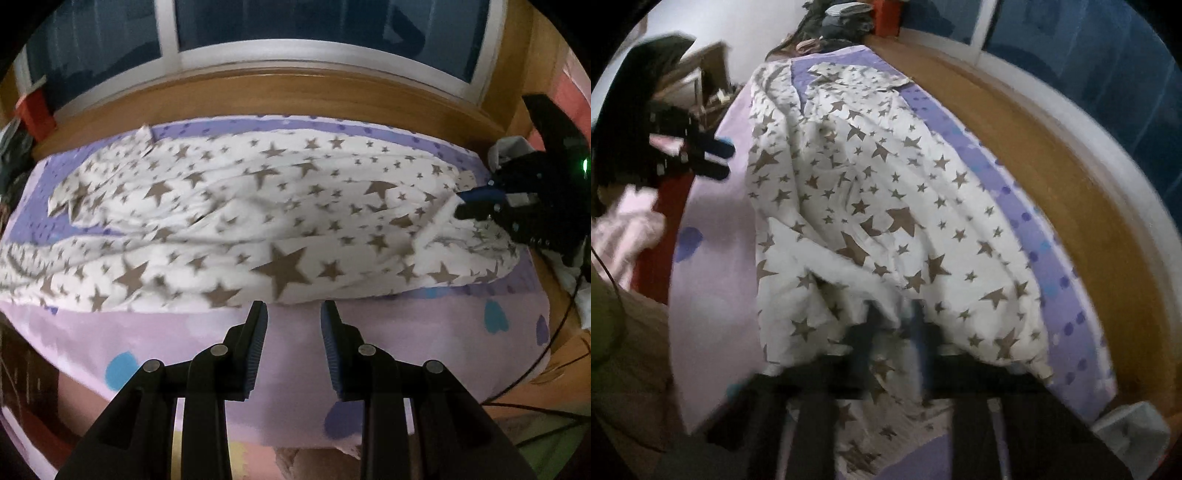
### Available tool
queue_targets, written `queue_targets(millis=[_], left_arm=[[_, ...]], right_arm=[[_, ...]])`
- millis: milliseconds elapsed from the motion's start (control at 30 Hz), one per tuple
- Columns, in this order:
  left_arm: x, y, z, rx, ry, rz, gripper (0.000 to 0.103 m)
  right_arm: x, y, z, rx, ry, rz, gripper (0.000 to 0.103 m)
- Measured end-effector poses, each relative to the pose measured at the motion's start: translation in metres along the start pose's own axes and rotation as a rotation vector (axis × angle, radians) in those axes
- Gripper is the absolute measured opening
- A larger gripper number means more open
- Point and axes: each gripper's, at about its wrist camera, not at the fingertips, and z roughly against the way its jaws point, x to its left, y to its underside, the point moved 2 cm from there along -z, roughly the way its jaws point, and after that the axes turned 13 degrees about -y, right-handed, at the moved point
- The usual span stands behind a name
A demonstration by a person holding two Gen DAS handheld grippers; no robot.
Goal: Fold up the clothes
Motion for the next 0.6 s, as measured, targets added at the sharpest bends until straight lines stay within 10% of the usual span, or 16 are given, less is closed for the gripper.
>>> queue_targets(millis=[600], left_arm=[[-0.043, -0.027, -0.013, -0.108, -0.082, -0.128, 0.030]], right_arm=[[0.011, -0.004, 0.053, -0.186, -0.155, -0.092, 0.005]])
